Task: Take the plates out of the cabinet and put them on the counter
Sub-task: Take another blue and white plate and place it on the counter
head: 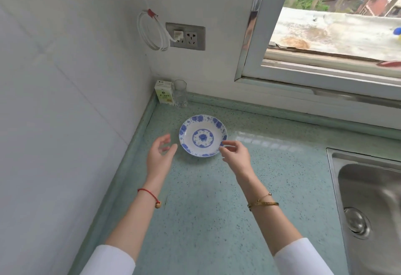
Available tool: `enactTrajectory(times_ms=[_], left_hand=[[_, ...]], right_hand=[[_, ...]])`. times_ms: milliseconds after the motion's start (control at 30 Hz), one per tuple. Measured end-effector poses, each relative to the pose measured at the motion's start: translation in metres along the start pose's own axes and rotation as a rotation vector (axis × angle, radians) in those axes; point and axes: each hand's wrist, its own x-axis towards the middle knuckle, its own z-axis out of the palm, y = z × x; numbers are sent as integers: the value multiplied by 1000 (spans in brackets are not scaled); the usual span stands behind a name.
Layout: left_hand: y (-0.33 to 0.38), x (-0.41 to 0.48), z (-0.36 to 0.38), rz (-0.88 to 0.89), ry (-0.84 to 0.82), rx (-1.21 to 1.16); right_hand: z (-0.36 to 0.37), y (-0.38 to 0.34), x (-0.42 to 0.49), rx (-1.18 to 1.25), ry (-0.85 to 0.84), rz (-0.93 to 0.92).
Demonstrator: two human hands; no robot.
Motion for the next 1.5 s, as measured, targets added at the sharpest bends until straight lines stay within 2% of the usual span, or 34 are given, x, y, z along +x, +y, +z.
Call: enactTrajectory(times_ms=[167,400,600,767,1067,1200,1333,1500], left_hand=[[18,-92,-25,23,69,-48],[17,-253,-39,57,324,-161],[-4,-408,-23,37,650,-345],[-30,-545,-14,-34,963,-405],[-77,-784,23,-173,1580,-488],[-91,-879,49,-226,1833,-509],[-109,-978,73,-292,2006,-504],[-138,-1107,99,-361,2166,-514]], right_hand=[[-22,-12,-73,51,-183,-115],[-65,6,-166,-2,-463,-281],[-93,42,-237,-100,-758,-365],[-94,75,-316,-171,-1057,-393],[-97,160,-502,-395,-1623,-452],[-117,210,-596,-491,-1816,-490],[-151,270,-693,-523,-1987,-502],[-205,353,-810,-604,-2153,-413]])
